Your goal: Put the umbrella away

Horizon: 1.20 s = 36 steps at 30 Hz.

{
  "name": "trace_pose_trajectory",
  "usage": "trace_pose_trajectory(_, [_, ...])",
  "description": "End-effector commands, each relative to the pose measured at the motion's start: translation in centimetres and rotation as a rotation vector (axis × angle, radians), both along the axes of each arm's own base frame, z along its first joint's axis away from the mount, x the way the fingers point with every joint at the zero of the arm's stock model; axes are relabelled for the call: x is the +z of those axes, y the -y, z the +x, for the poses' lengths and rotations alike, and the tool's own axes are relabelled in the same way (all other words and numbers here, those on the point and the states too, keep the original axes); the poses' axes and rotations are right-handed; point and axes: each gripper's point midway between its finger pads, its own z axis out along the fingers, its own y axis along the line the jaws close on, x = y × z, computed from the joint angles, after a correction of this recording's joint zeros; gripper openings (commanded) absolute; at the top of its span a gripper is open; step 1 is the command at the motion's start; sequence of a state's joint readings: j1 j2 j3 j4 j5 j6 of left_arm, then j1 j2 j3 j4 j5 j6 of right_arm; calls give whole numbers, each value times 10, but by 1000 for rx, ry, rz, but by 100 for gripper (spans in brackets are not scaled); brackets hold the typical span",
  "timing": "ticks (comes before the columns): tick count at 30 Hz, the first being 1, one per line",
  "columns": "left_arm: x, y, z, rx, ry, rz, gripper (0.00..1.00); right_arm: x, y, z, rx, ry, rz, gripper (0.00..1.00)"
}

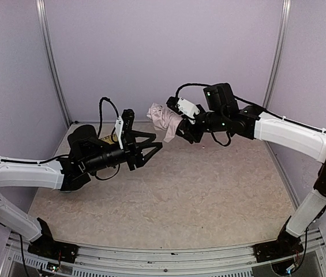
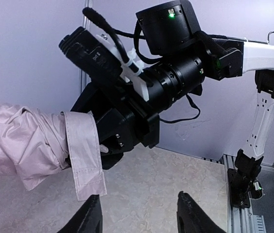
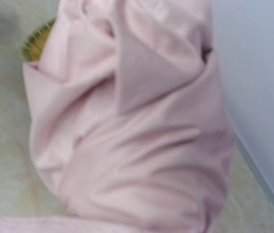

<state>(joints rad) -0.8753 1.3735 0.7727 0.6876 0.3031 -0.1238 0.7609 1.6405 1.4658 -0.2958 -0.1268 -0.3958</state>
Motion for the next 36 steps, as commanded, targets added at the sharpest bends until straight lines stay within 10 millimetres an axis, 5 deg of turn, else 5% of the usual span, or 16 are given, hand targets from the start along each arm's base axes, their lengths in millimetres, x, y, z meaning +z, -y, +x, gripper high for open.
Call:
trace_pose_trajectory(1, [21,-1,0,-22,-33,-144,58,51,-8,-30,104,43,181,0])
trace_pose_trajectory(8, [19,16,23,-29,-201,-145,80,76,-14,-44,141,97,234,0])
trace_pose_trajectory(12, [19,23,37,10,-199,-101,82,82,-18,-53,179,105,256,0])
trace_pose_trajectory(19, [13,34,37,-27,-198,-53,64,83,-19,-58,186,120,257,0])
trace_pose_trajectory(24, [3,30,40,0,-192,-31,62,88,-19,-62,199,125,268,0])
trace_pose_trajectory(29, [5,32,33,-64,-172,-24,27,89,-18,-64,208,125,274,0])
trace_pose_trajectory(31, [2,36,27,-100,-163,3,28,91,-18,-64,206,125,276,0])
trace_pose_trajectory(36, [-6,40,31,-86,-167,41,49,93,-16,-66,208,127,282,0])
